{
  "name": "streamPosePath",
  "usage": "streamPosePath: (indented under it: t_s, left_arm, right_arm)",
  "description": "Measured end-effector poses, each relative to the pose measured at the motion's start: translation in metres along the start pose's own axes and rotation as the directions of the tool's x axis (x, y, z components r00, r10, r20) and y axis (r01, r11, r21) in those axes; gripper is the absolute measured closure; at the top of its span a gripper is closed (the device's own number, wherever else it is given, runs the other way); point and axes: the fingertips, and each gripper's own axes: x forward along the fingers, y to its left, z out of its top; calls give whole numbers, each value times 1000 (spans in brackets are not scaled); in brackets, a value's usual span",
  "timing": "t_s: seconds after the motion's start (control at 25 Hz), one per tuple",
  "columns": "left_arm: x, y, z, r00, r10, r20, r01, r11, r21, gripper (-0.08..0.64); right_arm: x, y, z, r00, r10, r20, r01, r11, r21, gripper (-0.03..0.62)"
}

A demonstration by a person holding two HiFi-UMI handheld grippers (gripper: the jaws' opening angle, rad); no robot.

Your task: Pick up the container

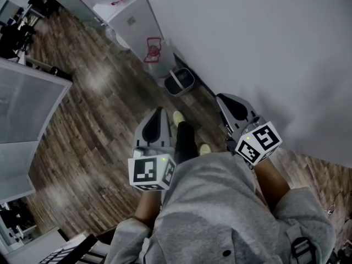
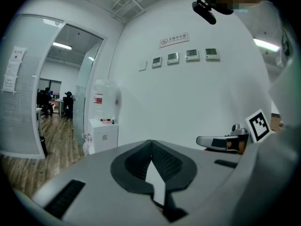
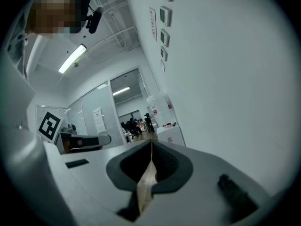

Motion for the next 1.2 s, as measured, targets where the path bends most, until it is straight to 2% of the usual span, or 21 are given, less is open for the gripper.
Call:
streamPosePath:
  t_s: [0.52, 1.2]
  left_arm:
    - [93, 71, 25, 1000, 0, -27, 0, 999, -32, 546]
    - [164, 178, 49, 999, -13, -52, 8, 996, -92, 546]
  right_arm:
    - [104, -44, 19, 998, -7, -61, 6, 1000, -19, 565]
    - [233, -51, 44, 992, -26, -122, 18, 997, -70, 565]
